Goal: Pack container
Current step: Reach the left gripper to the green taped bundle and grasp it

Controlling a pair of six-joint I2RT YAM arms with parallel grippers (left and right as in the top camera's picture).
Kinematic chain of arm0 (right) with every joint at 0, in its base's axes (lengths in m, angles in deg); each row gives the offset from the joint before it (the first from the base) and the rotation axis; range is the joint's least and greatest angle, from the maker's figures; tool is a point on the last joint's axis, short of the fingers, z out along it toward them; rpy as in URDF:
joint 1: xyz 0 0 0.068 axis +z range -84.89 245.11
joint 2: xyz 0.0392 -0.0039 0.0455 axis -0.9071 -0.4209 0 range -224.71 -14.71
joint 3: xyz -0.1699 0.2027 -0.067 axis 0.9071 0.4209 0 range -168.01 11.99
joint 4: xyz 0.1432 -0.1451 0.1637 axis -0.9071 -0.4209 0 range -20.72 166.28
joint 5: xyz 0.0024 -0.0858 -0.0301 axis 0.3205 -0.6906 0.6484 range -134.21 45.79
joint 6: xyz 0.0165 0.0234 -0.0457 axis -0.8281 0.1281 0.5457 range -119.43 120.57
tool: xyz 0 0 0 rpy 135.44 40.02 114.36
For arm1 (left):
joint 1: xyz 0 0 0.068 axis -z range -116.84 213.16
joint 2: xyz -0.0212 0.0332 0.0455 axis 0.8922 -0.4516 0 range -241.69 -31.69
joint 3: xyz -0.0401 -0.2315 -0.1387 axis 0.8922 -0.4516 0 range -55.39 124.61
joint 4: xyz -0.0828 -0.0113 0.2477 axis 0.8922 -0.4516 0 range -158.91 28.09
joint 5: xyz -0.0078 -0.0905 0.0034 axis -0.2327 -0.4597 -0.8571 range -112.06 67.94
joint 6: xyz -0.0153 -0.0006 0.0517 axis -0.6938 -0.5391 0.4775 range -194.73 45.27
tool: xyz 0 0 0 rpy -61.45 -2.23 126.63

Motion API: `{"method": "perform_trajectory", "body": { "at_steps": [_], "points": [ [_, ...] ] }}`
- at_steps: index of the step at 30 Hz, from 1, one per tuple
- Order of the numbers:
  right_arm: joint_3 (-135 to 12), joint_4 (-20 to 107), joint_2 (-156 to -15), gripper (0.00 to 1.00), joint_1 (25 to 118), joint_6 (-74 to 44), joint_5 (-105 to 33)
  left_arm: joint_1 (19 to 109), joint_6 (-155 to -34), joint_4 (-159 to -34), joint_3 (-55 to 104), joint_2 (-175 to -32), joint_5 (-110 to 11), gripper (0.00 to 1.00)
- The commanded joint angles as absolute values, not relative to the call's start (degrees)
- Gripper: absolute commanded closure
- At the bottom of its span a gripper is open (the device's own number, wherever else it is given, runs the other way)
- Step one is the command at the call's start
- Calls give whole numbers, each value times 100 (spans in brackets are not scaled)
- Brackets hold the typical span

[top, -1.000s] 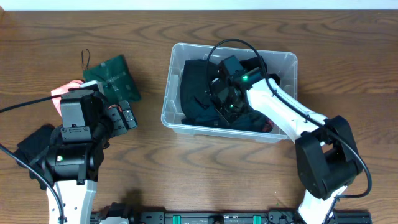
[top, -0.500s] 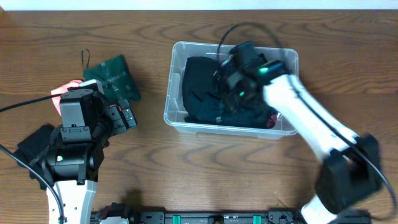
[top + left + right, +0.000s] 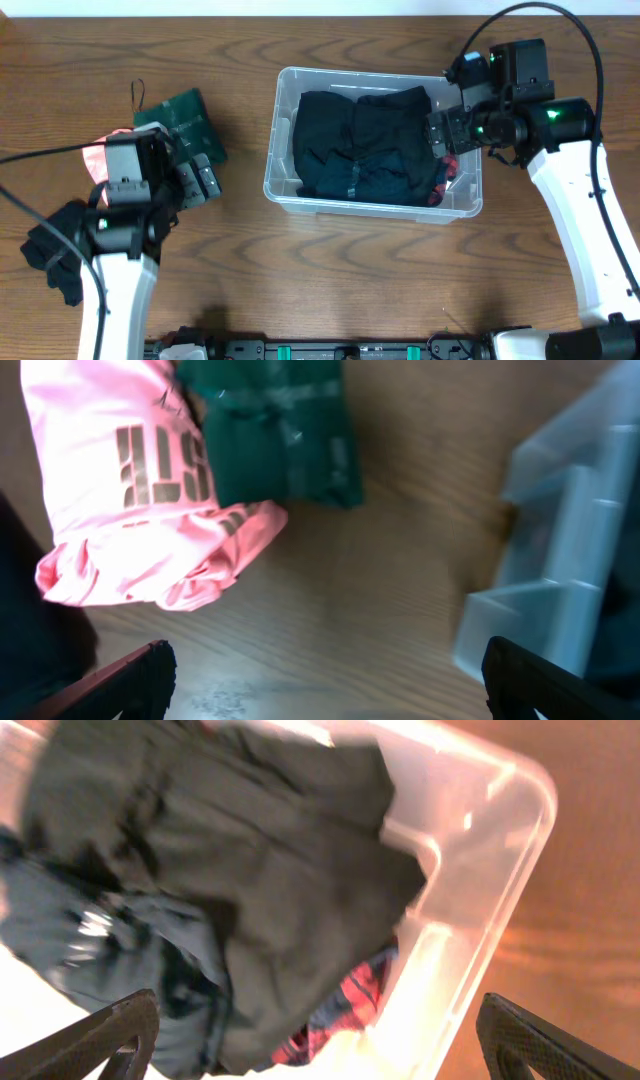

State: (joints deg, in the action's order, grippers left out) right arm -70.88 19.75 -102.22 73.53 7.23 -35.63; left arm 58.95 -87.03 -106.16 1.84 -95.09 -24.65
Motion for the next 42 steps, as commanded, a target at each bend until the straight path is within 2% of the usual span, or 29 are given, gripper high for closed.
{"method": "perform_trajectory", "body": {
  "at_steps": [1,4,11,19,28,30,34,40,42],
  "points": [
    [-6839,1947,-10259,1,7218,616,-3478,5490,-8814,-10589,770,-10132,-2421,2],
    [-6712,1955,-10259,1,7202,616,-3476,5082,-8788,-10609,1428,-10879,-2507,2],
    [-6686,1973,-10259,1,7202,616,-3478,4566,-8484,-10605,2737,-12896,-3648,2],
    [-6686,1973,-10259,1,7202,616,-3478,4393,-8489,-10399,2925,-14282,-3685,2],
    [-6683,1986,-10259,1,7202,616,-3476,4395,-8198,-10272,2925,-14896,-4566,1],
    [-6686,1977,-10259,1,7202,616,-3476,4393,-8183,-10277,2925,-14892,-4566,6],
    [-6683,1962,-10259,1,7202,616,-3476,4395,-8183,-10301,2925,-14892,-4566,25],
    [-6686,1853,-10259,1,7202,616,-3476,4393,-8183,-10224,2923,-14892,-4563,26],
    [-6686,1837,-10259,1,7205,616,-3476,4395,-8187,-10141,2923,-14892,-4563,20]
  ]
}}
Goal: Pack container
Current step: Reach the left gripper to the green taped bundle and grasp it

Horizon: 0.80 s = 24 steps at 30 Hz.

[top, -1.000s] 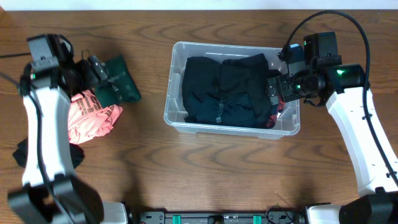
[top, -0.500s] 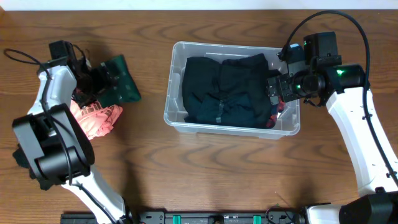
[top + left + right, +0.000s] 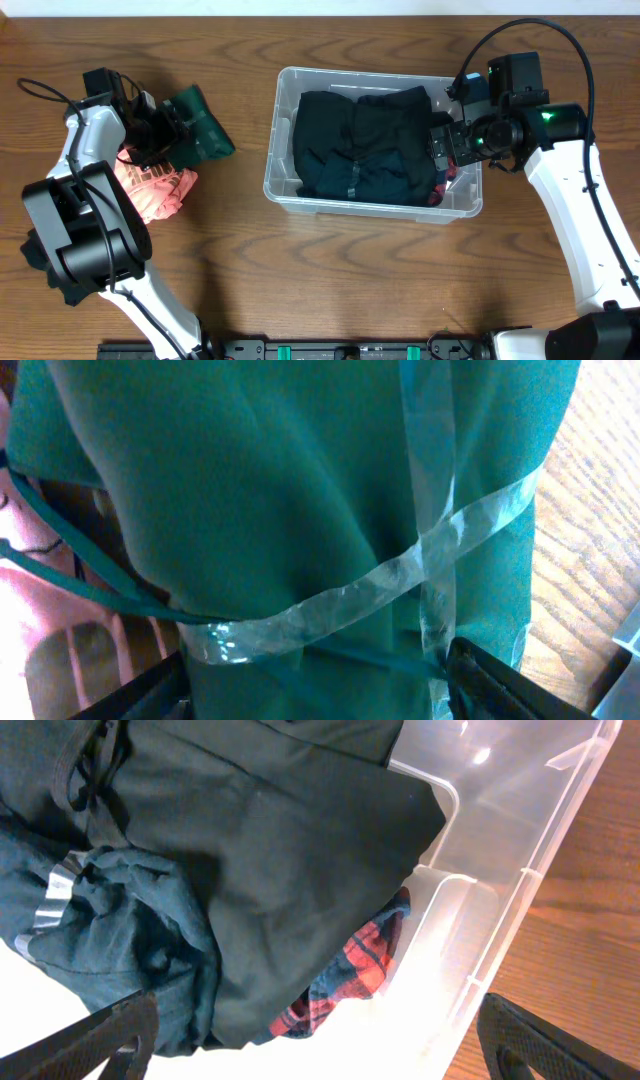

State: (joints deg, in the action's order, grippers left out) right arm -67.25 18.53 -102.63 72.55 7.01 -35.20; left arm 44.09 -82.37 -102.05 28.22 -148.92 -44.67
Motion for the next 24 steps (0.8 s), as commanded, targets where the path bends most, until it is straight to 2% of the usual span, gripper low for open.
{"method": "perform_trajectory", "body": {
  "at_steps": [1,8,19,20,21,23,24],
  "points": [
    [-6686,1835,-10259,1,7205,613,-3474,4395,-8191,-10119,2923,-14892,-4563,16],
    [-6686,1837,-10259,1,7205,616,-3476,4395,-8541,-9964,2921,-15023,-4537,11],
    [-6686,1822,-10259,1,7205,616,-3476,4393,-8991,-9757,2921,-15277,-4389,9],
    [-6686,1818,-10257,1,7205,616,-3476,4393,-9011,-9754,2921,-15277,-4393,11],
    [-6686,1816,-10257,1,7202,616,-3482,4395,-9009,-9754,2921,-15277,-4397,18],
    [-6686,1818,-10243,1,7202,574,-3559,4393,-9004,-9754,2923,-15268,-4513,34],
    [-6686,1831,-10217,1,7200,421,-3729,4393,-9002,-9739,2923,-15264,-4644,45]
  ]
}}
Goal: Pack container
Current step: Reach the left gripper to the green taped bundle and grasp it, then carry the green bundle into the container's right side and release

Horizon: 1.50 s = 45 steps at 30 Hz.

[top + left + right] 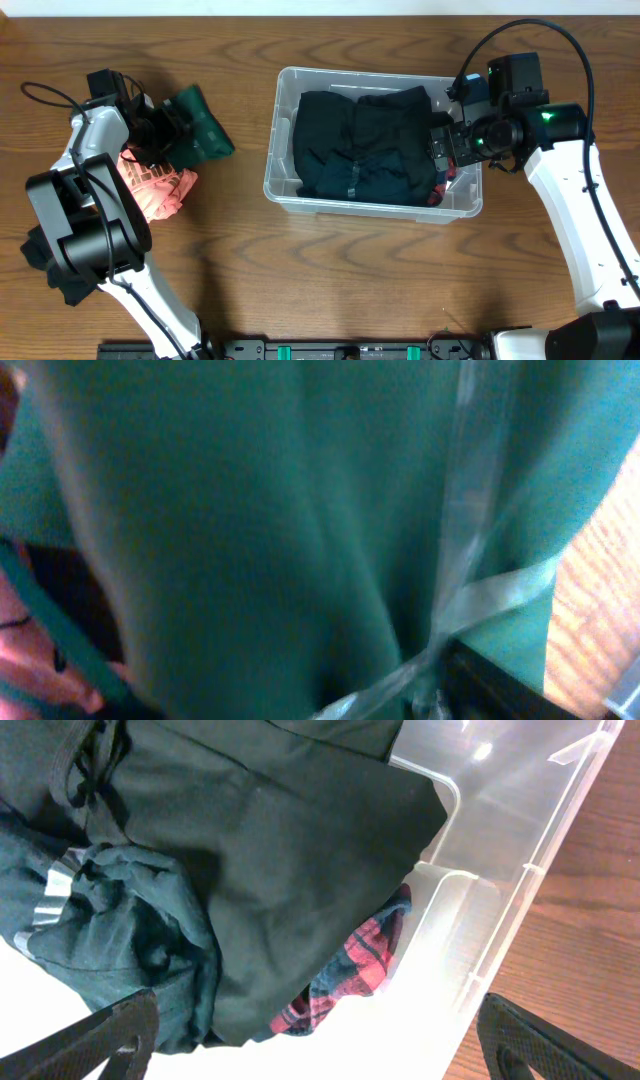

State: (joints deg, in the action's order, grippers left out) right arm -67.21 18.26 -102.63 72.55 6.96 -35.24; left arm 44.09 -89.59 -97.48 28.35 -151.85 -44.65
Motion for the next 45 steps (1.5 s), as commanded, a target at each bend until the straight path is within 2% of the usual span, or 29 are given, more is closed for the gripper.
{"method": "perform_trajectory", "body": {
  "at_steps": [1,3,4,9,15,20,25,35,40,45],
  "points": [
    [-6686,1840,-10191,1,7196,336,-3860,4393,-8980,-9733,2925,-15246,-4727,56],
    [-6690,1848,-10073,1,7174,141,-4260,4395,-8952,-9728,2925,-15176,-4832,88],
    [-6694,1844,-10005,1,7161,89,-4413,4398,-8937,-9730,2925,-15117,-4867,94],
    [-6701,1851,-9417,1,6995,-250,-5170,4435,-8705,-9811,2925,-14494,-5014,94],
    [-6701,1853,-8729,1,6597,-263,-5216,4802,-8705,-10004,2925,-13163,-5167,94],
    [-6701,1689,-8431,1,6204,-348,-5216,5617,-8707,-10085,2925,-11965,-5162,94],
    [-6701,1597,-8425,1,5939,-517,-5133,6918,-8764,-10170,2923,-11294,-5151,94],
    [-6701,1604,-8425,1,5928,-519,-5015,9571,-9271,-9787,2923,-11978,-5140,94],
    [-6701,1601,-8427,1,5928,-517,-4951,10400,-9356,-9173,2923,-12619,-5099,94],
    [-6699,1599,-8427,1,5928,-517,-4951,10668,-9651,-8633,2923,-13187,-5033,94]
  ]
}}
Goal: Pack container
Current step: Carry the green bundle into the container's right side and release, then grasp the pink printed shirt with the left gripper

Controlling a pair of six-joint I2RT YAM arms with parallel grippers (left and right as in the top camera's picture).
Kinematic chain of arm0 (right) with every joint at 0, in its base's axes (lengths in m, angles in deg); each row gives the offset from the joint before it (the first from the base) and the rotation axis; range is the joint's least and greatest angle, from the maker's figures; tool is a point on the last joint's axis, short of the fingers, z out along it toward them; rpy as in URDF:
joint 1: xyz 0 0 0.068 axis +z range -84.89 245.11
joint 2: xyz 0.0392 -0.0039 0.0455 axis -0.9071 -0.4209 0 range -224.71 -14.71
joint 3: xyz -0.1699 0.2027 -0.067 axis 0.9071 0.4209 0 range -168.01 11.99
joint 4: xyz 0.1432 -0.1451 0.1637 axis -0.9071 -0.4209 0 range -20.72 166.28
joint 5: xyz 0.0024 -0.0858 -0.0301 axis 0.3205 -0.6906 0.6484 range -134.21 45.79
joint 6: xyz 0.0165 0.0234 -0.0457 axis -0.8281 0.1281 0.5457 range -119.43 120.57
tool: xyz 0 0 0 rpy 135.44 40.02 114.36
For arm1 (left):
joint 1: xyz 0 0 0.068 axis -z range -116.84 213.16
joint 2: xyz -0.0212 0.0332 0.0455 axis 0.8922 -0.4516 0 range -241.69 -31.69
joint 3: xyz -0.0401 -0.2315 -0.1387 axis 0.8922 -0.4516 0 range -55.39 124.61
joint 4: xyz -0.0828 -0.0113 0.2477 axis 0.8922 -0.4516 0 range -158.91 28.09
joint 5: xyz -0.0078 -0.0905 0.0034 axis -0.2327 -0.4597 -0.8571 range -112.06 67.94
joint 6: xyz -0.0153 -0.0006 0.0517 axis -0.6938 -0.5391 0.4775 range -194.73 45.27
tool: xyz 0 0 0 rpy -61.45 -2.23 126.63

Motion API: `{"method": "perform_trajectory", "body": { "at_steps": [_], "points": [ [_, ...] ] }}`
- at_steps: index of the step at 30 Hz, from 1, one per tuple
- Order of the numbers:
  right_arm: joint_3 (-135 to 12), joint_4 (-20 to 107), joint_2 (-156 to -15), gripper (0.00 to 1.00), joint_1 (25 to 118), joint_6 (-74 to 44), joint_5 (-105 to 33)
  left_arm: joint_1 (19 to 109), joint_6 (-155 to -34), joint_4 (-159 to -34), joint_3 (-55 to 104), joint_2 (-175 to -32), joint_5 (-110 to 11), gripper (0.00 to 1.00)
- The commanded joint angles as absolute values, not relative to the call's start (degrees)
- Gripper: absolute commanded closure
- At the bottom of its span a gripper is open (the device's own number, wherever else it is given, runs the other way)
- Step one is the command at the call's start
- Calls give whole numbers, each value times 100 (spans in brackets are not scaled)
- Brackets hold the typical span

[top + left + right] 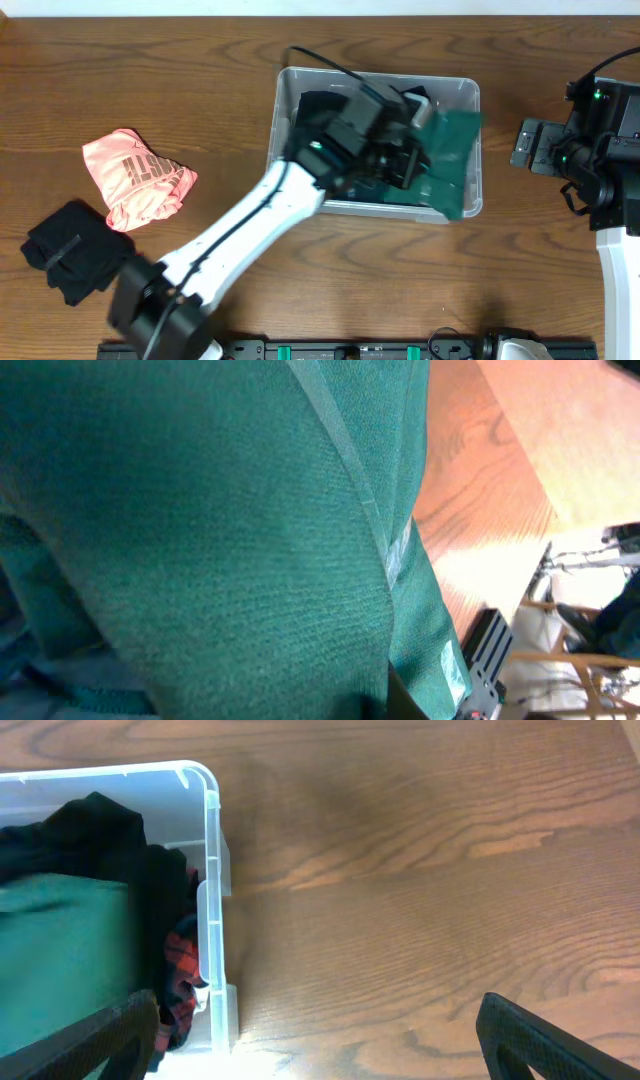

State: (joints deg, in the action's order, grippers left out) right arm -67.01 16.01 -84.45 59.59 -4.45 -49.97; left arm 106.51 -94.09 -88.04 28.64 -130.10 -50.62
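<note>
A clear plastic container (290,80) sits mid-table, holding dark clothes (340,125) and a red plaid piece (180,970). My left gripper (408,150) is shut on a green taped cloth bundle (452,158), which hangs over the container's right end and past its rim. In the left wrist view the green bundle (200,530) fills the frame and hides the fingers. My right gripper (320,1050) is open over bare wood to the right of the container, with nothing between its fingers. The green bundle (60,960) shows at the left edge of the right wrist view.
A pink garment (140,175) lies on the table at the far left. A black garment (70,250) lies near the left front. The left arm (250,225) stretches diagonally across the table in front of the container. The right arm (610,160) stands at the right edge.
The green bundle was at the far left beside the pink garment, with my left gripper on it. Now it hangs over the container's right end. My right gripper has moved off the container to its right.
My left gripper was open above the pink garment and green bundle. Then it was down on the bundle at the table's left, closer at the following moment. Now it holds the bundle over the container. My right gripper stayed over the container's right end, and is now beside it.
</note>
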Motion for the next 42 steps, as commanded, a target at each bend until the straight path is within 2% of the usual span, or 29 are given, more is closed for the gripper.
{"method": "perform_trajectory", "body": {
  "at_steps": [1,15,16,17,19,20,21,23,31,35,39,42],
  "points": [
    [-6699,1599,-8427,1,5928,-517,-4951,10675,-9704,-8581,2923,-13266,-4966,94],
    [-6696,1599,-8453,1,5928,-517,-4905,10657,-9783,-7912,2923,-14077,-4688,94],
    [-6696,1599,-8453,1,5928,-517,-4907,10655,-9778,-7934,2923,-14103,-4596,90],
    [-6696,1599,-8453,1,5928,-517,-4907,10644,-9776,-7980,2923,-14105,-4476,83],
    [-6696,1599,-8453,1,5928,-517,-4907,10605,-9774,-8061,2923,-14103,-4275,53],
    [-6696,1599,-8453,1,5928,-517,-4907,10568,-9772,-8098,2923,-14094,-4249,45],
    [-6696,1599,-8453,1,5928,-517,-4907,10520,-9728,-8133,2923,-14077,-4253,26],
    [-6696,1597,-8453,1,5928,-514,-4907,10375,-9553,-8281,2923,-14002,-4251,2],
    [-6696,1590,-8458,1,5928,-512,-4910,9409,-9013,-9193,2925,-12903,-3248,2],
    [-6696,1588,-8484,1,5928,-497,-4907,8583,-8825,-9929,2923,-11908,-2596,2],
    [-6696,1595,-8491,1,5928,-495,-4907,7088,-8825,-10758,2923,-11233,-2546,2],
    [-6696,1601,-8491,1,5928,-495,-4890,5676,-8825,-11269,2919,-11246,-2738,2]
  ]
}}
